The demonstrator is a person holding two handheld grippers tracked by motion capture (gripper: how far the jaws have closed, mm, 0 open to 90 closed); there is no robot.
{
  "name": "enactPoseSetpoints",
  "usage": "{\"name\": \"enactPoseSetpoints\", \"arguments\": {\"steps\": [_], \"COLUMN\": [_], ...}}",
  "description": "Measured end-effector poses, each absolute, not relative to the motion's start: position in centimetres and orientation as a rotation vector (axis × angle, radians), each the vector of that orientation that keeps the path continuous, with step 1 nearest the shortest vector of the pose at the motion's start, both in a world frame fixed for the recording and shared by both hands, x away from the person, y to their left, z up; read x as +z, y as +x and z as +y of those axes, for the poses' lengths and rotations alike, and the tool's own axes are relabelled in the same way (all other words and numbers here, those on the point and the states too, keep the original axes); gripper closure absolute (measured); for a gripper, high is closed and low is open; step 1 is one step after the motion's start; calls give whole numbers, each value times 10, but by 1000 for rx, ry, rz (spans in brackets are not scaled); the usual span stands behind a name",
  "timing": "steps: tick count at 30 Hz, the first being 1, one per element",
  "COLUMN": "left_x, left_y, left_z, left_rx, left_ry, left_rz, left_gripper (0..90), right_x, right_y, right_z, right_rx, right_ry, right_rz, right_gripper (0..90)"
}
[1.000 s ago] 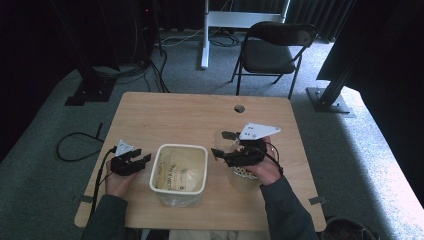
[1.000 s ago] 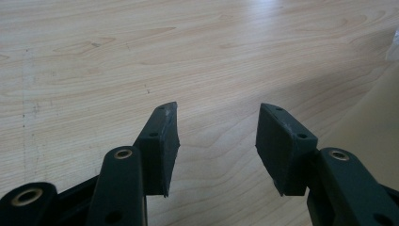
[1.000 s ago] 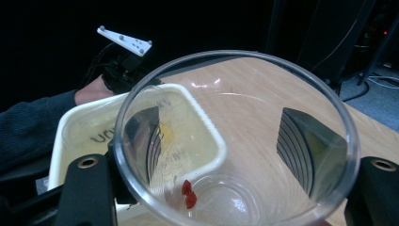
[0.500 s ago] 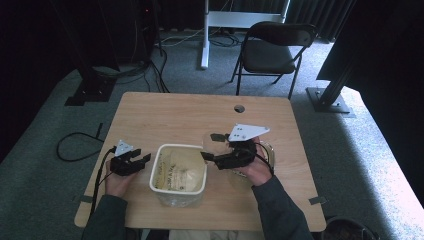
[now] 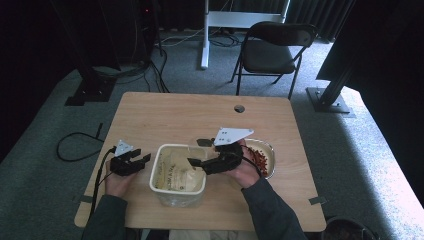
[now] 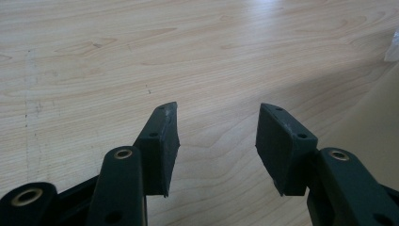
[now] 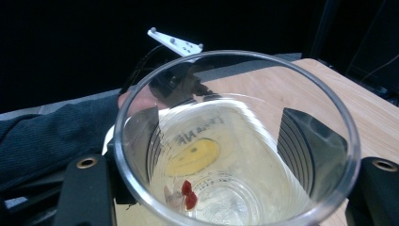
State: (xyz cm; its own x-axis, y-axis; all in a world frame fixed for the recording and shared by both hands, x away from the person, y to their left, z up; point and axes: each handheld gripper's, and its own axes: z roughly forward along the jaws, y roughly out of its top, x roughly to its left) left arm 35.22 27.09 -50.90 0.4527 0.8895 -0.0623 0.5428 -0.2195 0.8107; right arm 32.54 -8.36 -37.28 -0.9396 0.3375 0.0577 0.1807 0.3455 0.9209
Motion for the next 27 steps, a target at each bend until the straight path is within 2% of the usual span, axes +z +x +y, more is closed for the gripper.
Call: {"name": "enactPoseSetpoints", "arguments": {"steps": [13,17,20,27], "left_x": [-508,-508,-508,-508], "left_y": [352,352,352,352], "left_z": [272,273,273,272], "left_rx": [544,545,543,542], "left_ry": [1894,1892,1892,1891], "left_rz": [1206,1205,1205,1205], "left_gripper": [500,500,500,500], "right_x": [-374,-374,-373,-371], "right_y": [322,322,321,319], "right_z": [-61,-60,-59,-60], "right_rx": [1674,1680,1689,1717], "right_ry": [418,433,427,419], "right_rz": [2491,2484,2471,2454], "right_gripper": [282,233,163,126]}}
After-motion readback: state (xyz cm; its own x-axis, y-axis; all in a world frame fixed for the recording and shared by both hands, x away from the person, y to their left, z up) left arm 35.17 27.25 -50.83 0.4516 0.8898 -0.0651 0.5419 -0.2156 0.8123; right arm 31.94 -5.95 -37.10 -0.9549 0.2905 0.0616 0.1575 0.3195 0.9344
